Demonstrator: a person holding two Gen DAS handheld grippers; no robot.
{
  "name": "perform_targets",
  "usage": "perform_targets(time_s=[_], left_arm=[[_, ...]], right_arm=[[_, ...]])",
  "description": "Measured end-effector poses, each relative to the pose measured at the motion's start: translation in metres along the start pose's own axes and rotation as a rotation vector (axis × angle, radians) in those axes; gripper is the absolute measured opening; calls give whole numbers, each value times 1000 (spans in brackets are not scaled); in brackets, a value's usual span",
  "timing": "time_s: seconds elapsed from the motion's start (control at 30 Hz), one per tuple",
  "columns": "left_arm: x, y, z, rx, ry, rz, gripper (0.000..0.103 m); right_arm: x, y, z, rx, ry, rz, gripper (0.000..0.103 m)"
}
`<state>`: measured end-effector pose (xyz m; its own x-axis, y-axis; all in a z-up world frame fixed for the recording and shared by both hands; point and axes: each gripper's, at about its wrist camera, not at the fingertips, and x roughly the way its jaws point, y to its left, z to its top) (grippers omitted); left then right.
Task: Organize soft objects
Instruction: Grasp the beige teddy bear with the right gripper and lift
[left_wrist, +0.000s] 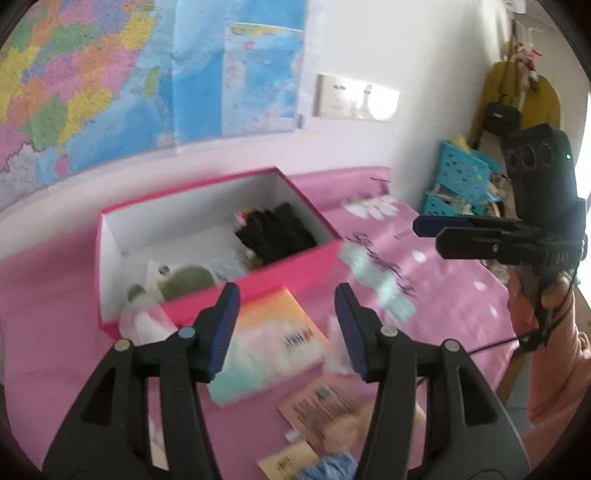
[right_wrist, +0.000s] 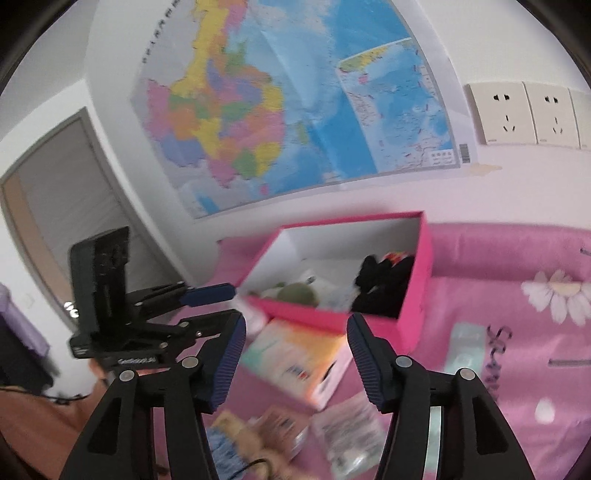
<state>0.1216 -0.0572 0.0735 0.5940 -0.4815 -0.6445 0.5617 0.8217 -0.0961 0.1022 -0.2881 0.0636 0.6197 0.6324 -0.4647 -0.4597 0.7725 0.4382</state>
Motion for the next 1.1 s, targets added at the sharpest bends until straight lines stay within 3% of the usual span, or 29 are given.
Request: perform_targets(time_s=[0.23,0.47,0.83,0.9,0.97,1.1], left_arm=[[-2,-18,-49,28,71,-63,55],[18,-27,-94,16,204,-90,55],[39,-32,-117,9,295,-138,56],[42,-34,-116,11,295,-151,56],[45,-35,-115,9,296,-165,56],[52,-34,-115,-24,303,-201,56]], right_arm=[[-20,18,-50,-31,81,-16,63],[5,9,-108,29,215,-71,64],[38,-4,-150,128,282,-53,64],[40,-5,-152,145,275,-42,61],[41,-5,-154,146,270,-37,44],[40,-9,-153,165,250,-46,34]])
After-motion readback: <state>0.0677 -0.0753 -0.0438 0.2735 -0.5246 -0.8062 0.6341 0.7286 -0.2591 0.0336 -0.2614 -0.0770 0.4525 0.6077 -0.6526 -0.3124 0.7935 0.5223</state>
